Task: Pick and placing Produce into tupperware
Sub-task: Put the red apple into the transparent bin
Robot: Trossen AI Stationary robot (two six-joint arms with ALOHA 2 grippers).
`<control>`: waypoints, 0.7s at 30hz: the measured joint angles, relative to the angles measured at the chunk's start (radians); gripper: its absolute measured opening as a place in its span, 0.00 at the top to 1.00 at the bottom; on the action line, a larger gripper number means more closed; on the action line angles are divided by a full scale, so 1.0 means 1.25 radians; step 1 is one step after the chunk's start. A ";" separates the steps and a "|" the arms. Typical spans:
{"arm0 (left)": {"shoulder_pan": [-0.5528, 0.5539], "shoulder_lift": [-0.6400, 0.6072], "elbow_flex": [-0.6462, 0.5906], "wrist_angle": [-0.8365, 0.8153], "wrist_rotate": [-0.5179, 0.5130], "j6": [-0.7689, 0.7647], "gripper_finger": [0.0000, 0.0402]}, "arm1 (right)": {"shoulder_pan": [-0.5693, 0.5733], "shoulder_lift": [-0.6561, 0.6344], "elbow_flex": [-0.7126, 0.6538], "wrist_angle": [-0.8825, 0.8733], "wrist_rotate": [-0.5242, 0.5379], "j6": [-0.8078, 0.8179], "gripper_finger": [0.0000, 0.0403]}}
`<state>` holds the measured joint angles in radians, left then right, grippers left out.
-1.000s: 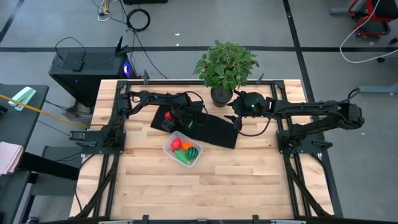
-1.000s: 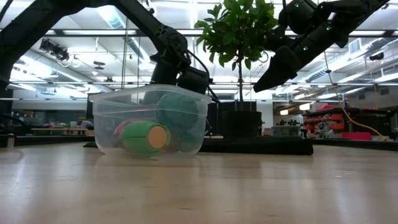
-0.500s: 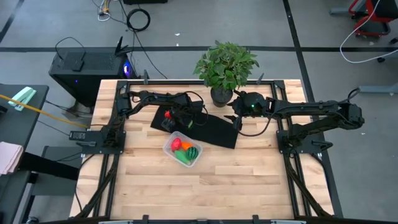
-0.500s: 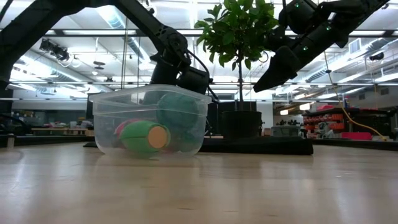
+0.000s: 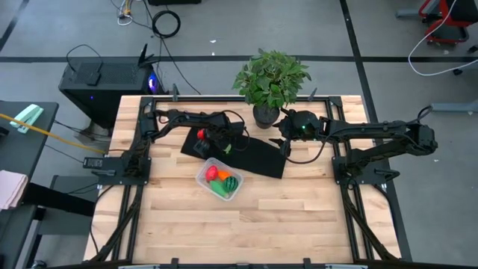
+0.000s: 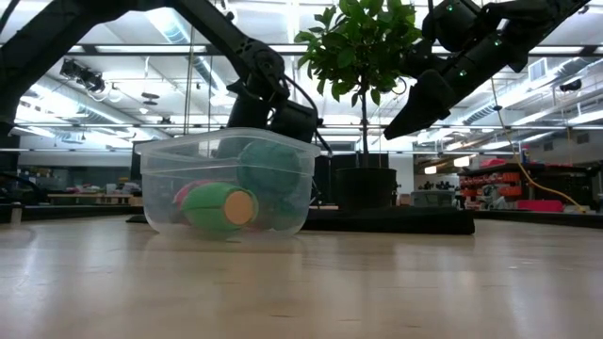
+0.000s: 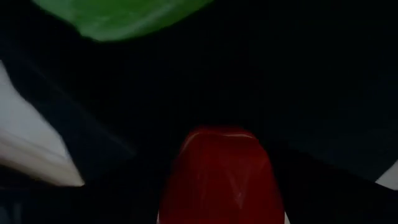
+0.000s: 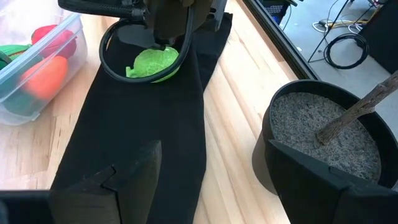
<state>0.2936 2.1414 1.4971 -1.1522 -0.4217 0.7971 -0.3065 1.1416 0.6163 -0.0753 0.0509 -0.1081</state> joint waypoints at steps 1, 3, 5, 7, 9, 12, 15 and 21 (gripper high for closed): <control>-0.002 0.000 0.000 0.000 -0.011 0.002 0.36 | 0.000 0.000 0.000 0.000 0.000 0.000 0.28; -0.005 0.000 0.000 0.000 -0.016 0.000 0.36 | 0.000 0.000 0.000 0.000 0.000 0.000 0.28; -0.007 0.000 0.000 -0.001 -0.016 -0.001 0.36 | 0.000 0.000 0.000 0.000 0.000 0.000 0.28; -0.010 0.000 0.000 -0.001 -0.021 -0.004 0.36 | 0.000 0.000 0.000 0.000 0.000 0.000 0.28; -0.012 0.000 0.000 -0.002 -0.026 -0.008 0.36 | 0.000 0.000 0.000 0.000 0.000 0.000 0.28; -0.016 0.000 0.002 -0.028 -0.046 -0.026 0.36 | 0.000 0.000 0.000 0.000 0.000 0.000 0.28; -0.021 -0.001 0.003 -0.060 -0.067 -0.047 0.36 | 0.000 0.000 0.000 0.000 0.000 0.000 0.28; -0.039 -0.032 0.003 -0.078 -0.103 -0.065 0.36 | 0.000 0.000 0.000 0.000 0.000 0.000 0.28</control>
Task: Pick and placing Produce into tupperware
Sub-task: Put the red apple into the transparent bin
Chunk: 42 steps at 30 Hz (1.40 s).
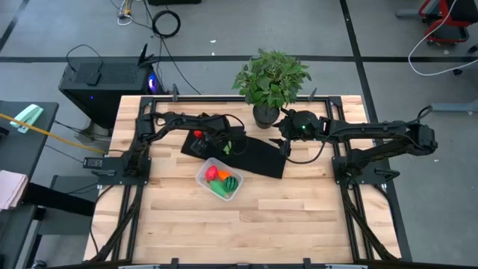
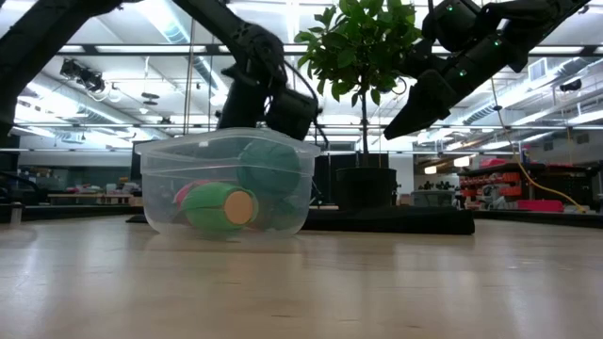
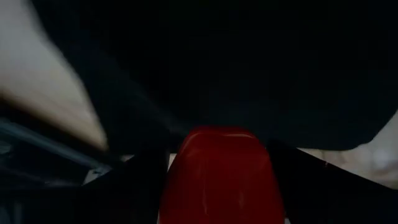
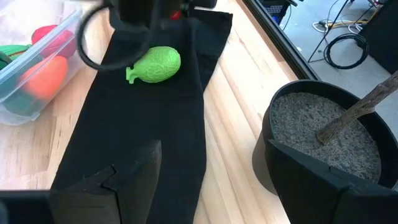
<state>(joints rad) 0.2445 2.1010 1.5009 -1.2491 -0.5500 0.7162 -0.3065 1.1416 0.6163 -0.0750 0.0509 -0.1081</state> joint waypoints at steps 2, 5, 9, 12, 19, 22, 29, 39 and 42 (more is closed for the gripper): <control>-0.008 -0.021 0.001 0.004 -0.013 -0.002 0.36 | 0.000 0.000 0.000 0.001 0.000 0.000 0.28; -0.018 -0.054 0.001 0.003 -0.014 -0.020 0.36 | -0.001 0.000 0.000 0.002 0.000 0.000 0.28; -0.044 -0.094 0.001 0.007 -0.018 -0.047 0.36 | -0.001 0.000 0.000 0.003 0.000 0.000 0.28; -0.073 -0.122 0.001 0.009 -0.034 -0.068 0.36 | -0.001 0.000 0.000 0.003 0.000 0.000 0.28; -0.125 -0.166 0.001 0.011 -0.068 -0.109 0.36 | -0.001 0.000 0.000 0.004 0.000 0.002 0.28; -0.141 -0.187 0.001 0.014 -0.071 -0.128 0.36 | -0.001 0.000 0.000 0.004 0.000 0.002 0.28; -0.185 -0.236 0.001 0.022 -0.094 -0.169 0.36 | -0.001 0.000 0.000 0.008 0.000 0.002 0.28; -0.261 -0.253 0.021 0.072 -0.034 -0.234 0.36 | -0.001 0.000 0.000 0.024 0.000 0.003 0.28; -0.278 -0.252 0.042 0.063 -0.020 -0.258 0.36 | -0.001 0.000 0.000 0.025 0.000 0.003 0.28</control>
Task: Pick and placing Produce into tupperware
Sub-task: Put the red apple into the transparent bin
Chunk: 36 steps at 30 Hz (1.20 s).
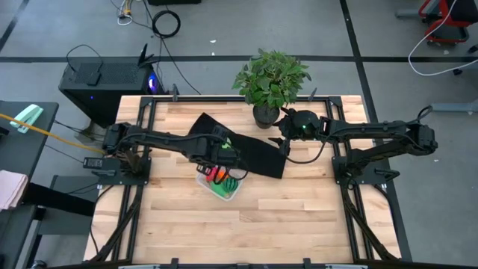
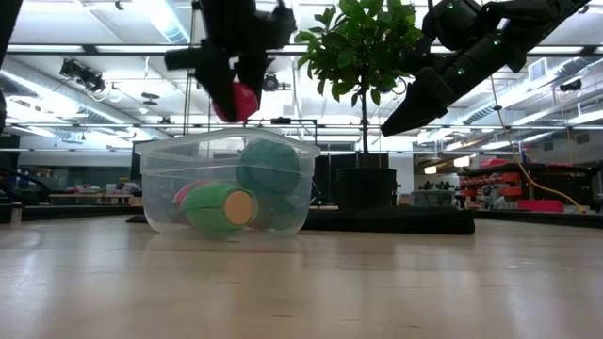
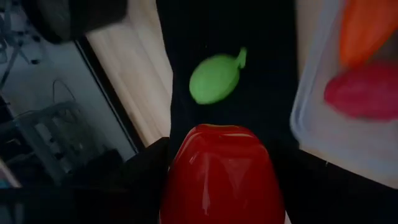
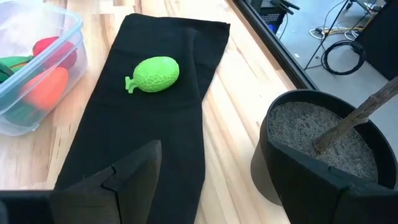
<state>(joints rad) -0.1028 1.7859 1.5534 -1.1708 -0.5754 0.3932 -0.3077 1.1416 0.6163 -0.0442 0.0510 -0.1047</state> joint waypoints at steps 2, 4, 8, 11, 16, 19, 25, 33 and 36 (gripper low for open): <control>-0.009 -0.001 0.024 0.002 0.034 -0.022 0.36 | 0.000 0.000 0.000 0.000 0.000 0.000 0.28; -0.018 -0.001 0.045 0.001 0.080 -0.043 0.36 | 0.000 0.000 0.000 0.001 0.000 0.000 0.28; -0.033 -0.002 0.078 0.006 0.153 -0.085 0.36 | 0.000 0.000 0.000 0.000 0.000 0.000 0.28; -0.044 -0.001 0.081 0.004 0.192 -0.115 0.36 | 0.000 0.000 0.000 0.000 0.000 0.000 0.28; -0.058 -0.001 0.081 0.011 0.229 -0.152 0.36 | 0.000 0.000 0.000 0.000 0.000 0.000 0.28; -0.065 -0.001 0.081 0.010 0.245 -0.174 0.36 | 0.000 0.000 0.000 0.000 0.000 0.000 0.28; -0.070 0.000 0.035 0.028 0.257 -0.196 0.36 | 0.000 0.000 0.000 0.000 0.000 0.000 0.28; -0.069 0.001 -0.048 0.107 0.306 -0.200 0.36 | 0.000 0.000 0.000 0.000 0.000 0.000 0.28; -0.069 0.001 -0.073 0.124 0.312 -0.194 0.36 | 0.000 0.000 0.000 0.000 0.000 0.000 0.28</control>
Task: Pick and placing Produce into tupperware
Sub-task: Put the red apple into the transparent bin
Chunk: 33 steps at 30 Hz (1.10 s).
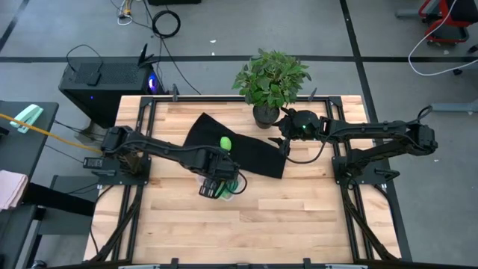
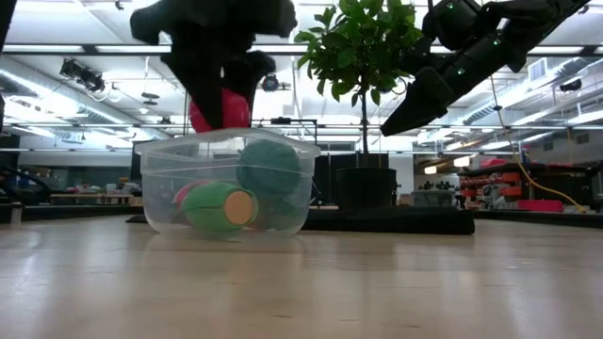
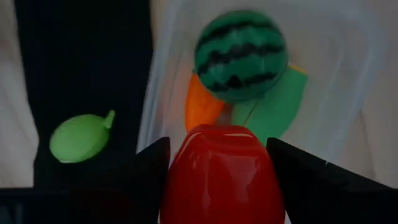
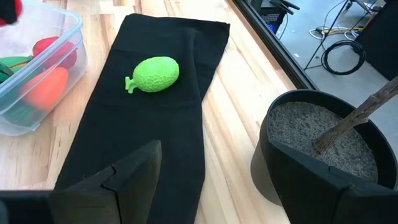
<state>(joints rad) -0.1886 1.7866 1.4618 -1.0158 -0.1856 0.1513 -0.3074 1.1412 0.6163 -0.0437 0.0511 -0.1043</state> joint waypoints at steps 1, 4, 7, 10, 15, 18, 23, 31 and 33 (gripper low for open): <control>0.001 0.000 -0.012 0.003 0.000 0.003 0.36 | 0.000 0.000 0.000 0.000 0.000 0.000 0.28; 0.008 0.000 -0.038 -0.003 0.004 -0.007 0.36 | 0.000 0.000 0.000 0.000 0.000 0.000 0.28; 0.009 0.000 -0.059 0.010 0.008 -0.003 0.36 | 0.000 0.000 0.000 0.000 0.000 0.000 0.28; 0.013 0.000 -0.067 0.030 0.014 -0.003 0.36 | 0.000 0.000 0.000 0.000 0.000 0.000 0.28; 0.016 0.000 -0.096 0.070 0.084 0.004 0.36 | 0.000 0.000 0.000 0.000 0.000 0.000 0.28; 0.018 0.000 -0.104 0.068 0.084 0.011 0.36 | 0.000 0.000 0.000 0.000 0.000 0.000 0.28; 0.020 0.000 -0.104 0.084 0.084 0.007 0.31 | 0.000 0.000 0.000 0.000 0.000 0.000 0.28; 0.019 0.000 -0.104 0.089 0.081 -0.008 0.28 | 0.000 0.000 0.000 0.000 0.000 -0.001 0.28; 0.019 0.000 -0.104 0.089 0.081 -0.008 0.30 | 0.000 0.000 0.000 0.000 0.000 -0.001 0.28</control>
<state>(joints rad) -0.1646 1.7866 1.3323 -0.9047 -0.0845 0.1415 -0.3076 1.1416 0.6163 -0.0437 0.0509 -0.1055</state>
